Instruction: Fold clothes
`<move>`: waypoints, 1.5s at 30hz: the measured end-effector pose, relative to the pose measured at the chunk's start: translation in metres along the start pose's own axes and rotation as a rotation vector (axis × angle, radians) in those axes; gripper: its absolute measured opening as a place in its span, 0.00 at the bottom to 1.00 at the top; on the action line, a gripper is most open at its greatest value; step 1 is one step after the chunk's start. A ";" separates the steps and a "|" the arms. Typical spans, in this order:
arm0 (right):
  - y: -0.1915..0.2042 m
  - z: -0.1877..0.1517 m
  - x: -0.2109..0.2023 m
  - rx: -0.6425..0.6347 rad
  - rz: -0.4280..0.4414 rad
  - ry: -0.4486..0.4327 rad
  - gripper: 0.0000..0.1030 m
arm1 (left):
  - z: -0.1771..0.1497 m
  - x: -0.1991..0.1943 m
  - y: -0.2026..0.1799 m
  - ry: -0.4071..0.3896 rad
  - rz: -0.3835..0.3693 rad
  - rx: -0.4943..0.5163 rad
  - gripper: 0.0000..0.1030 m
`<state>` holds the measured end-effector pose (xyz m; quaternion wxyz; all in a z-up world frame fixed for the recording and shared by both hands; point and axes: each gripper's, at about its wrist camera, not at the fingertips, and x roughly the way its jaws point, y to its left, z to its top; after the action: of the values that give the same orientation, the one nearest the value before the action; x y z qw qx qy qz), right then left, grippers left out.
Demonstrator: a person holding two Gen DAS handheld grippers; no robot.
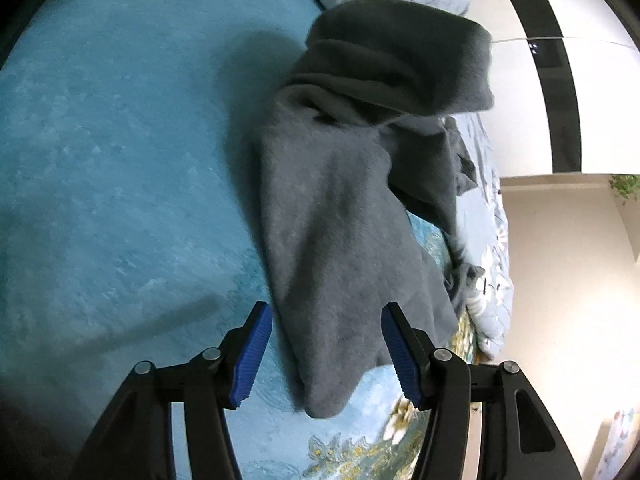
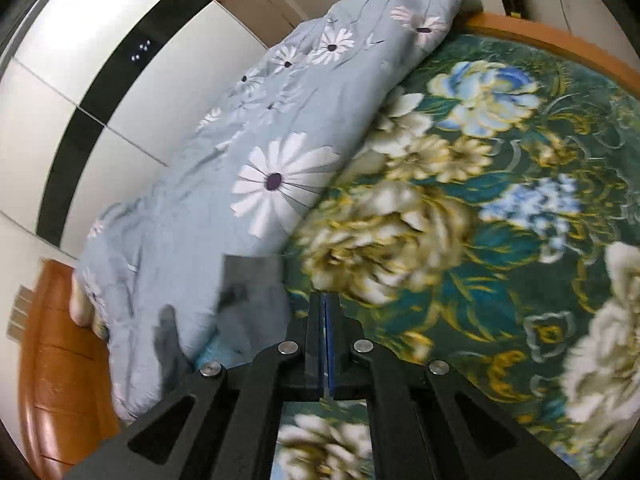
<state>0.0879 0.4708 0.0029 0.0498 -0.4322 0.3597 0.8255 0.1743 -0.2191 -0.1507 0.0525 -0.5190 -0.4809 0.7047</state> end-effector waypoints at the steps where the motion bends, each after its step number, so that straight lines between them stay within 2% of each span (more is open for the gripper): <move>1: 0.003 -0.009 0.007 0.006 0.011 0.019 0.04 | -0.001 -0.001 -0.001 0.000 -0.002 0.004 0.59; 4: 0.014 -0.031 0.032 -0.006 0.052 0.093 0.04 | -0.001 -0.007 0.000 -0.014 -0.004 0.004 0.60; 7: 0.036 -0.049 0.070 -0.031 0.067 0.167 0.05 | 0.001 -0.016 0.011 -0.043 -0.021 -0.047 0.61; 8: 0.042 -0.054 0.080 -0.041 0.068 0.186 0.15 | 0.002 -0.016 0.015 -0.052 -0.029 -0.067 0.61; 9: 0.048 -0.058 0.090 -0.051 0.069 0.203 0.32 | 0.002 -0.017 0.017 -0.061 -0.036 -0.085 0.61; 11: 0.059 -0.068 0.113 -0.066 0.075 0.250 0.48 | 0.003 -0.018 0.021 -0.080 -0.047 -0.110 0.62; 15: 0.061 -0.082 0.150 -0.035 0.038 0.313 0.51 | 0.004 -0.018 0.021 -0.095 -0.042 -0.117 0.63; 17: 0.052 -0.088 0.163 0.033 0.032 0.318 0.53 | 0.005 -0.017 0.021 -0.094 -0.036 -0.121 0.64; 21: 0.046 -0.098 0.182 0.127 0.072 0.318 0.54 | 0.005 -0.011 0.020 -0.087 -0.024 -0.123 0.64; 24: 0.061 -0.105 0.196 0.110 0.096 0.341 0.55 | 0.005 -0.009 0.019 -0.090 -0.022 -0.119 0.64; 29: 0.089 -0.112 0.212 0.089 0.140 0.369 0.55 | 0.006 -0.006 0.020 -0.093 -0.015 -0.132 0.64; 31: 0.103 -0.113 0.216 0.071 0.131 0.375 0.51 | 0.006 -0.004 0.020 -0.095 -0.016 -0.134 0.64; 32: 0.108 -0.112 0.218 0.056 0.114 0.379 0.35 | 0.007 -0.004 0.021 -0.095 -0.017 -0.136 0.64; 33: 0.113 -0.112 0.218 0.038 0.097 0.386 0.14 | 0.007 -0.004 0.021 -0.096 -0.019 -0.138 0.64; 34: 0.115 -0.112 0.215 0.029 0.097 0.389 0.09 | 0.007 -0.003 0.022 -0.095 -0.020 -0.141 0.64; 36: 0.118 -0.111 0.209 0.018 0.109 0.392 0.08 | 0.008 -0.002 0.023 -0.094 -0.022 -0.147 0.64; 39: 0.115 -0.099 0.183 0.039 0.173 0.348 0.07 | 0.009 -0.002 0.024 -0.095 -0.035 -0.156 0.64; 45: 0.086 -0.057 0.081 0.096 0.354 0.186 0.07 | 0.009 -0.005 0.025 -0.085 -0.073 -0.152 0.64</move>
<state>0.0425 0.3529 -0.0312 -0.1090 -0.4339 0.4718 0.7598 0.1804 -0.2412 -0.1656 0.0179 -0.4732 -0.5534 0.6852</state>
